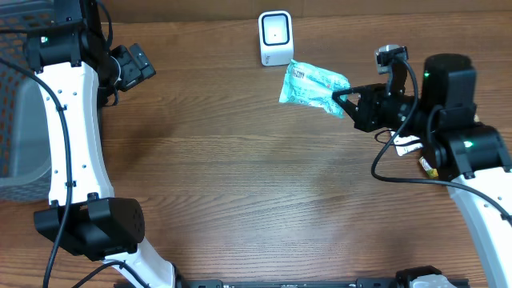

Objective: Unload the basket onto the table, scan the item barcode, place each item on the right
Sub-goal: 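Raise the wipes pack toward the white scanner, then hold the wipes pack's barcode in front of the scanner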

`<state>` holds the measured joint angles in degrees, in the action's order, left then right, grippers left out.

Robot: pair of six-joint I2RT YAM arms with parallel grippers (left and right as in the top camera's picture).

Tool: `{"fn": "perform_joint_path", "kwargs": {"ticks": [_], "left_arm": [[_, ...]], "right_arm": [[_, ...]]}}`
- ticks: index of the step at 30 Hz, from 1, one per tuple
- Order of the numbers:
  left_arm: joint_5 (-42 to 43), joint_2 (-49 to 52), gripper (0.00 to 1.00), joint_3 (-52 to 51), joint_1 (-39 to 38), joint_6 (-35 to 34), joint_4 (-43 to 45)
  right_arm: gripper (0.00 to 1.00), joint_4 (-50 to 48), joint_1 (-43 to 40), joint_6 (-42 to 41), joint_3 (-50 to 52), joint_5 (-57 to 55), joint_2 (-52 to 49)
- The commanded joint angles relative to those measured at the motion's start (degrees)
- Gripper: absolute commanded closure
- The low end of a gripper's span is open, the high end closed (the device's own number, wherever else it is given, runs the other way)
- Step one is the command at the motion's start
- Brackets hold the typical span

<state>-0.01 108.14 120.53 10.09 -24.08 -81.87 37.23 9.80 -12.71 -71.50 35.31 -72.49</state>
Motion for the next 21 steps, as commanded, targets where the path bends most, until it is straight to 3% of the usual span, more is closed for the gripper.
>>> {"fn": "perform_joint_path", "kwargs": {"ticks": [1, 10, 14, 21], "left_arm": [[-0.2, 0.2, 0.00, 0.3, -0.5, -0.8, 0.0], [-0.2, 0.2, 0.00, 0.3, -0.5, -0.8, 0.0], [-0.2, 0.2, 0.00, 0.3, -0.5, -0.8, 0.0], [-0.2, 0.2, 0.00, 0.3, -0.5, -0.8, 0.0]], "right_arm": [[0.96, -0.2, 5.6, -2.2, -3.9, -22.6, -0.5], [0.96, -0.7, 21.3, 11.4, -20.2, -68.3, -17.7], [0.96, -15.7, 26.2, 27.0, -20.8, -84.6, -27.1], [0.96, -47.1, 27.8, 61.0, -20.8, -90.4, -43.1]]}}
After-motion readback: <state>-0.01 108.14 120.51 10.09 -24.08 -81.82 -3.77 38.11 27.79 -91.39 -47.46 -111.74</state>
